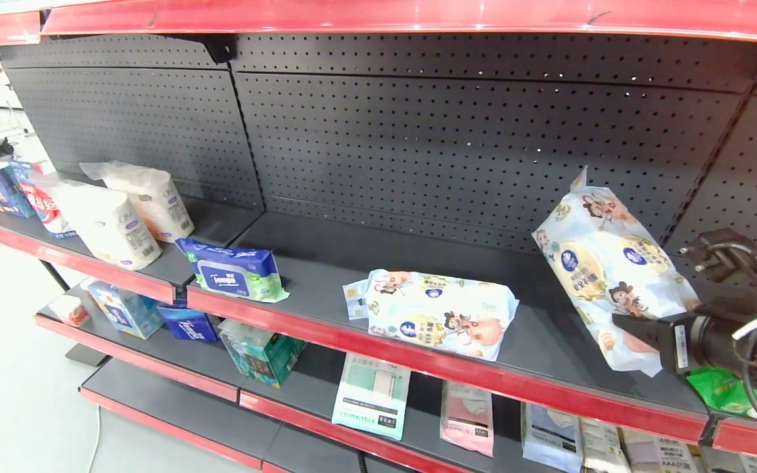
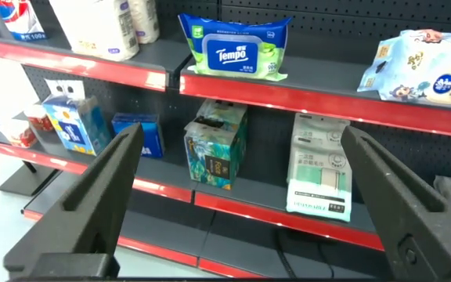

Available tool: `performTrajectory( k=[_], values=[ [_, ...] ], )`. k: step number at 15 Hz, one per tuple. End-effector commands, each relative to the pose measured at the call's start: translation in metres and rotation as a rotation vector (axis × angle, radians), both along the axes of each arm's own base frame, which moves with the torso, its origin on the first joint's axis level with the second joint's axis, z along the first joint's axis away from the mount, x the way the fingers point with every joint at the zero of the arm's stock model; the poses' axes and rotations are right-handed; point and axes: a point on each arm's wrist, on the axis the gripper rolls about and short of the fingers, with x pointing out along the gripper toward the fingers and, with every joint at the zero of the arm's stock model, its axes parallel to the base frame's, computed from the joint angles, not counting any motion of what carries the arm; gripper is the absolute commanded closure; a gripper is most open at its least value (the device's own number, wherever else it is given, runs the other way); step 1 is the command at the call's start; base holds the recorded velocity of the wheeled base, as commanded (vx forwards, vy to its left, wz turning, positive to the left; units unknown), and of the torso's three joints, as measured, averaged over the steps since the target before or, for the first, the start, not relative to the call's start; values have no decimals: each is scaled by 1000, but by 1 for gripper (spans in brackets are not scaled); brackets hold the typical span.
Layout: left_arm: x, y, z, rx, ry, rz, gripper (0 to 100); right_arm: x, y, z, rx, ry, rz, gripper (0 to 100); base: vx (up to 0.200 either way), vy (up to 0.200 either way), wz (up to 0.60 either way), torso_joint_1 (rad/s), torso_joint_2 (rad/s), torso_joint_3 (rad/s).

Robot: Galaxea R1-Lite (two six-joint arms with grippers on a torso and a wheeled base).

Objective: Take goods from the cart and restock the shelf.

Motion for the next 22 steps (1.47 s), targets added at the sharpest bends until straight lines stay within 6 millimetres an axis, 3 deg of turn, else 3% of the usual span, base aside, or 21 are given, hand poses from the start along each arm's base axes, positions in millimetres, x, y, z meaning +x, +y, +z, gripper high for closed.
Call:
performTrajectory(
  k=[1, 7, 12, 22],
  values=[
    [0, 0, 0, -1, -1, 0, 0, 26, 0, -13, -20, 50, -6, 100, 0, 0, 0, 0, 0, 0],
    [0, 0, 0, -1, -1, 0, 0, 87, -28, -26, -159, 6, 162, 100, 0, 0, 0, 0, 0, 0],
    [0, 0, 0, -1, -1, 0, 0, 143, -26, -25, -261, -85, 347, 100, 0, 0, 0, 0, 0, 0],
    [0, 0, 0, -1, -1, 0, 0, 184, -6, -36, -474, -225, 673, 100, 0, 0, 0, 0, 0, 0]
  ],
)
